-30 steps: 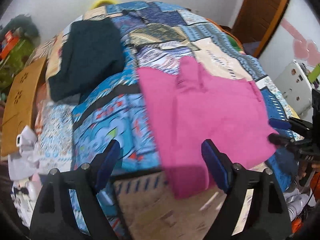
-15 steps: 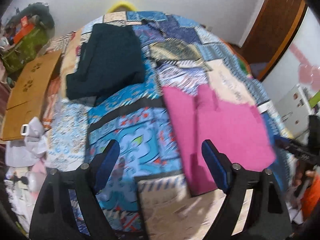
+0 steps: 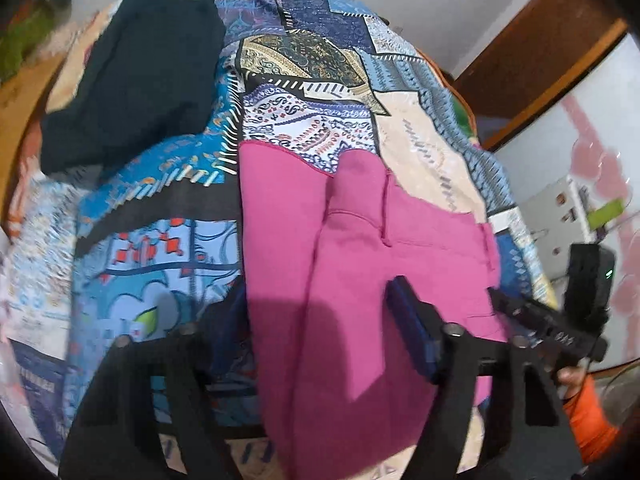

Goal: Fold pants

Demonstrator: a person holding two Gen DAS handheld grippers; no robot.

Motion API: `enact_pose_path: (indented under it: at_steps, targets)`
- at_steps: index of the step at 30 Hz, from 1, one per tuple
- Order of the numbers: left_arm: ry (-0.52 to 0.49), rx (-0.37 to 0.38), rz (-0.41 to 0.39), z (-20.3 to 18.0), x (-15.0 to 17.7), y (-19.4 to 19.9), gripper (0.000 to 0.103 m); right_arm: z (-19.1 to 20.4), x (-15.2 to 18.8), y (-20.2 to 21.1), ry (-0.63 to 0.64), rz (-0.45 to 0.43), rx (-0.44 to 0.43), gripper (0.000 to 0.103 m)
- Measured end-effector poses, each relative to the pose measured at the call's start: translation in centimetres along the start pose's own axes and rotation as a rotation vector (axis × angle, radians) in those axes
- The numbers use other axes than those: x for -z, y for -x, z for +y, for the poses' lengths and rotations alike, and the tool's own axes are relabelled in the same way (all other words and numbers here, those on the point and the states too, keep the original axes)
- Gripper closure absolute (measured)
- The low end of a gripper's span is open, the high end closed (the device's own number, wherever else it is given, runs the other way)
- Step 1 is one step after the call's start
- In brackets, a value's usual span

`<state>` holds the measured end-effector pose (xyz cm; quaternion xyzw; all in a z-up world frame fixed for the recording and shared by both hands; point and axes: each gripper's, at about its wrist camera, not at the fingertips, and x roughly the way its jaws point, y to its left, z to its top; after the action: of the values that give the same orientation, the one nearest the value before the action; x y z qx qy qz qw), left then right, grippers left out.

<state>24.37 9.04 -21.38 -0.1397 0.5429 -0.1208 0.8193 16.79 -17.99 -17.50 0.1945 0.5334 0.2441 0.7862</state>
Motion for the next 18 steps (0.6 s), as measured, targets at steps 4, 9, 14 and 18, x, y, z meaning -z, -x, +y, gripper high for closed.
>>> enact_pose_path:
  at_steps: [4, 9, 14, 18]
  targets:
    - [0.033, 0.059, 0.009, -0.1, -0.3, 0.1, 0.067, 0.6, -0.3, 0.1, 0.010, -0.011, -0.006, 0.075]
    - [0.013, 0.037, -0.038, -0.5, -0.4, 1.9, 0.080, 1.6, -1.4, 1.4, 0.058, -0.071, 0.004, 0.091]
    - [-0.025, 0.016, -0.129, -0.8, -0.9, 4.9, 0.082, 4.2, -3.4, 2.4, 0.139, -0.122, -0.008, 0.092]
    - [-0.039, -0.030, -0.200, -0.1, -2.2, 7.6, 0.083, 7.3, -5.6, 2.1, 0.225, -0.149, -0.005, 0.092]
